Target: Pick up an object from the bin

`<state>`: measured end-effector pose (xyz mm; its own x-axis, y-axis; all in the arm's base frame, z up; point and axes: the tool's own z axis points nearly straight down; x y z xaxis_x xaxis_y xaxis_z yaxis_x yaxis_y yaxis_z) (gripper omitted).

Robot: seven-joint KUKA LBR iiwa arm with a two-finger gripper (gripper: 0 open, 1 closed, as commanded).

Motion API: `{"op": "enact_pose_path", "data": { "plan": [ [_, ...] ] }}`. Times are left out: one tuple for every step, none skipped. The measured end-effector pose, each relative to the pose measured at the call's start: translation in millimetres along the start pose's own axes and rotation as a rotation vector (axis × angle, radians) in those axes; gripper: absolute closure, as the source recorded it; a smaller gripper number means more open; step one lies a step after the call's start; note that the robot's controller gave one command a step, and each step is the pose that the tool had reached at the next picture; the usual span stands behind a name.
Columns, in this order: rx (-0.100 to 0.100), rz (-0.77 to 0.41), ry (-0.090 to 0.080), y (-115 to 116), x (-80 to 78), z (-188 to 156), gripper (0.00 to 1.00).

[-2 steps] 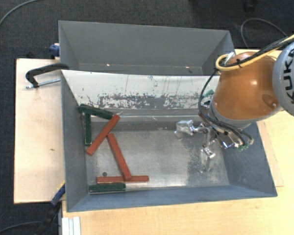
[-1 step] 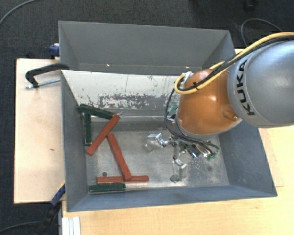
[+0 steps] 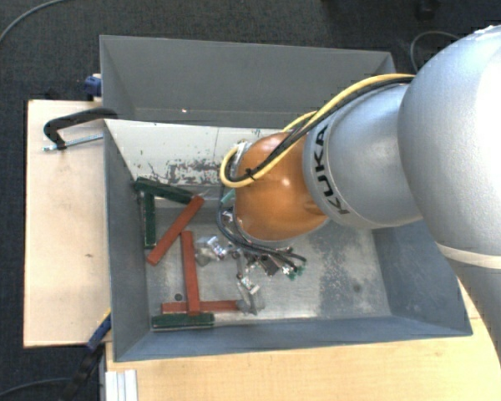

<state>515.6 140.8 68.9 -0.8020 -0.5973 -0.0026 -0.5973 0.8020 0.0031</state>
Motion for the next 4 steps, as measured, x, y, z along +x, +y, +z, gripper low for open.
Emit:
{"op": "enact_pose_path", "data": {
  "plan": [
    [0.007,-0.131,0.004,16,-45.0,-2,0.00],
    [0.003,-0.069,-0.009,46,-85.8,-34,0.00],
    [0.004,-0.611,-0.004,38,-89.2,-2,0.00],
    [0.004,-0.610,-0.005,38,-90.2,-5,1.00]
  ]
}}
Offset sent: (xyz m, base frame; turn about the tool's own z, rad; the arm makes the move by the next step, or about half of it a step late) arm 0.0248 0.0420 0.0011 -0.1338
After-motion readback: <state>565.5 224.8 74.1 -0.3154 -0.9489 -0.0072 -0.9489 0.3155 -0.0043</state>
